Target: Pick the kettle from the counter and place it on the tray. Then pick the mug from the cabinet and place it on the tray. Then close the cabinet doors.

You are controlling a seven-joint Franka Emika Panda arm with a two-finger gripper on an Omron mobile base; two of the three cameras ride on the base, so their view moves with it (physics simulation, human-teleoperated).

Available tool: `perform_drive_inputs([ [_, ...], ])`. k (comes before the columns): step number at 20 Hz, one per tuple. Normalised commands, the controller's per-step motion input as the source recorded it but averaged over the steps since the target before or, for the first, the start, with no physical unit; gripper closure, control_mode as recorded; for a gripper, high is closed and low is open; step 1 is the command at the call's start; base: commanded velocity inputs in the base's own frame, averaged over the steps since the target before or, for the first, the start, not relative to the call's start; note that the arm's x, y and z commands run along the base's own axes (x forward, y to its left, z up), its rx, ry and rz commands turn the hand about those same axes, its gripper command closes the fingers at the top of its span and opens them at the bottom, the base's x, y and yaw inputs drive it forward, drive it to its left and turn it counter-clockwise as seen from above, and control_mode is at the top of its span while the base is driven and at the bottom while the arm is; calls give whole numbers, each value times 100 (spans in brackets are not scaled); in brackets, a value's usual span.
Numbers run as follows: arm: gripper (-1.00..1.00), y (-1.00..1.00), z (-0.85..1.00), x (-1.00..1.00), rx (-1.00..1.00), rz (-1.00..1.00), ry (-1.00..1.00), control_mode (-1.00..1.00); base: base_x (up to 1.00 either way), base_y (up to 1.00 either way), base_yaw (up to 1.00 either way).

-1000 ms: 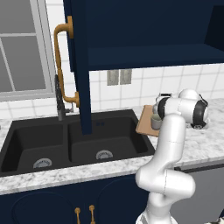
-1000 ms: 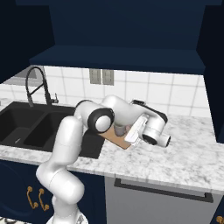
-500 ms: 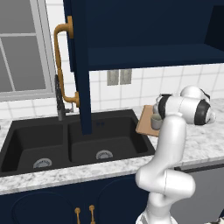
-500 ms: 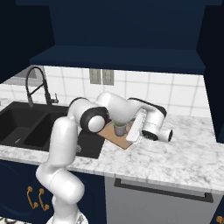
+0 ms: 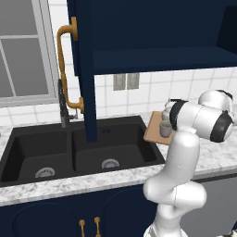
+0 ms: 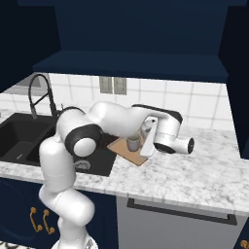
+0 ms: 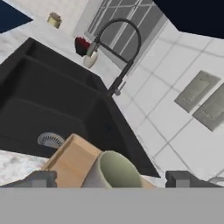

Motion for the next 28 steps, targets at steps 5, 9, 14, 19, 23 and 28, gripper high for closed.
perform_drive_inputs([
  [5,-100,22,65,-39,-2,-18,0,-100,0,0,0],
  [9,-100,19,67,-35,0,-13,0,-100,0,0,0],
  [14,-100,21,68,-42,0,-14,12,-100,0,0,0],
  [19,-100,29,65,-42,0,-14,11,-100,0,0,0],
  [23,-100,35,52,-58,-1,-9,-1,-100,0,0,0],
  [28,-100,45,42,-59,-10,0,-8,-100,0,0,0],
])
